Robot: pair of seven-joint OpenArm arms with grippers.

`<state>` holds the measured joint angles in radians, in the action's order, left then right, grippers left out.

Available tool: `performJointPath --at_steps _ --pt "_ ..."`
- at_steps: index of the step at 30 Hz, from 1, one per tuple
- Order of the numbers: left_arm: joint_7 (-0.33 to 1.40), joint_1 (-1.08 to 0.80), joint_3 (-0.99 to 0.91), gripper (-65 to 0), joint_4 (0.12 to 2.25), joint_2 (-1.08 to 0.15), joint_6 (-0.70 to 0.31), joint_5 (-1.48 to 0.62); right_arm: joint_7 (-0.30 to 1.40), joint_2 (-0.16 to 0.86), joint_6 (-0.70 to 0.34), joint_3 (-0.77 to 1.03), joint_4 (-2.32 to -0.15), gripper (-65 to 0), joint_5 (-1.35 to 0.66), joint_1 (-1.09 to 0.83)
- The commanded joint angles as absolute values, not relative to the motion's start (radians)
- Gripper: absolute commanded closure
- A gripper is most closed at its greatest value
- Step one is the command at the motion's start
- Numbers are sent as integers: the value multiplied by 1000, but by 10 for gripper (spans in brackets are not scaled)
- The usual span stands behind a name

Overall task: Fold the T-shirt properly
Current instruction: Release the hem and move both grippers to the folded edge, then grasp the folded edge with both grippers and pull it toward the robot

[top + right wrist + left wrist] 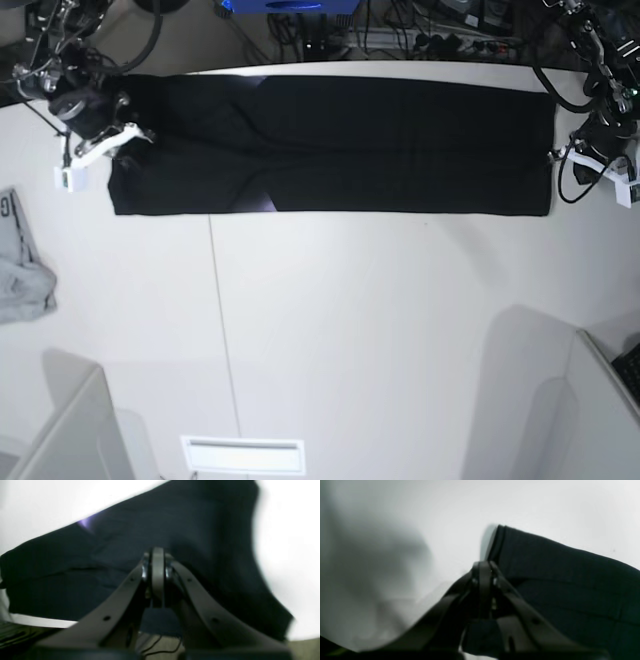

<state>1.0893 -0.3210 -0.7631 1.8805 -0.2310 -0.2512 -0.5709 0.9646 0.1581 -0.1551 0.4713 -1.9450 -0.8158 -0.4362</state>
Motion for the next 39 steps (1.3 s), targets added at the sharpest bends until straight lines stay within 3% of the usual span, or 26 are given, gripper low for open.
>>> performJointPath --at_steps 1,6,14,19,26,36,39 --pt "1072 -318 -765 0 1880 -232 -252 -587 957 171 -156 475 -1943 0 -808 -424" --pt "1067 -308 -743 0 1797 -213 -251 -587 952 156 -156 424 -1879 0 -636 -377" --pt "858 -305 -550 0 1595 -245 -243 -501 921 81 -160 364 -1722 0 -305 -248" --pt "845 -189 -536 0 1468 -234 -246 -309 909 81 -156 372 -1606 0 -232 -154" --pt "858 4 -522 0 1331 -242 -246 -294 909 79 -156 369 -1520 0 -223 -47" --pt "1024 25 -542 0 1623 -243 -252 -306 918 44 -162 364 -1805 0 -229 -84" --pt "1098 25 -595 0 1727 -242 -308 -306 918 36 -162 363 -1873 0 -229 -111"
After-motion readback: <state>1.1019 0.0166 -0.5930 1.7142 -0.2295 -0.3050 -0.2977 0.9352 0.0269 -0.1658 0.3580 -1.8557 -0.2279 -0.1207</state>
